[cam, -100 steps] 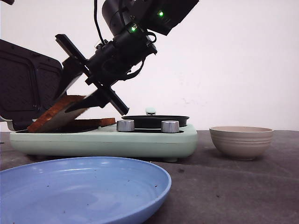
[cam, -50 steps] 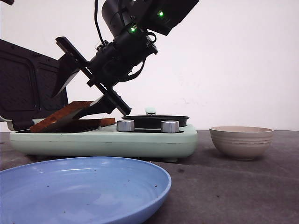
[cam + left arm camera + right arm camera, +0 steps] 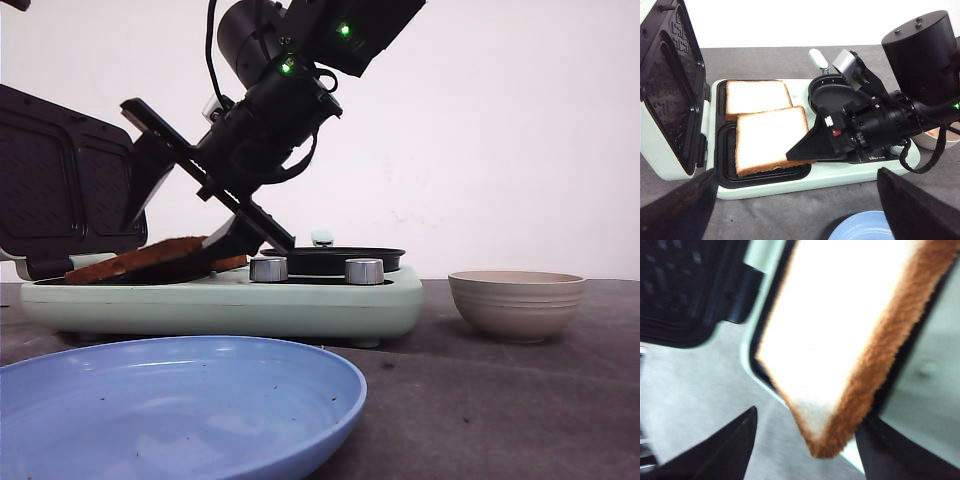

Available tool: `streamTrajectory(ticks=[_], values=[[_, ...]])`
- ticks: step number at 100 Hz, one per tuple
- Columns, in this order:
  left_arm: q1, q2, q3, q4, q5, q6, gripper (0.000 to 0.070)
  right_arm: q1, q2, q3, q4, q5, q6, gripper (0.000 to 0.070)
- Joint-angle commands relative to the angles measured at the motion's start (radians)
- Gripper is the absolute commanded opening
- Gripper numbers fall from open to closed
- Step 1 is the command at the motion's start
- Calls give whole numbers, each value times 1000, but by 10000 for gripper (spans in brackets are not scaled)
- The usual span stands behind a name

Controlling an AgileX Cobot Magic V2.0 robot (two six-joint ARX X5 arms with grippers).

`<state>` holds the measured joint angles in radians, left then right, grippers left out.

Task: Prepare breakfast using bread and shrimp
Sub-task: 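Lower the bread onto the grill plate nearer the robot, open right gripper, then raise the right gripper and withdraw it from the grill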

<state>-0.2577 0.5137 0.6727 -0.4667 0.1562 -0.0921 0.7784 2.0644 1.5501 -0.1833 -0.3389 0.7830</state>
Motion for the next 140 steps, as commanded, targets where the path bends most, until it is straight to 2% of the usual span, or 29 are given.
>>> streamTrajectory(ticks=[1,44,72,111,140], values=[[-3,1,3,11,-3,12,555,14,21,39,-6,7,-51,380],[-3,1,3,11,-3,12,555,37,21,165,-201,128,-200,388],[-3,1,3,11,-3,12,555,38,21,165,-256,130,-246,404],[-3,1,3,11,-3,11,555,39,16,173,-260,143,-288,412],[-3,1,3,10,-12,13,555,35,-61,173,-282,281,-399,412]])
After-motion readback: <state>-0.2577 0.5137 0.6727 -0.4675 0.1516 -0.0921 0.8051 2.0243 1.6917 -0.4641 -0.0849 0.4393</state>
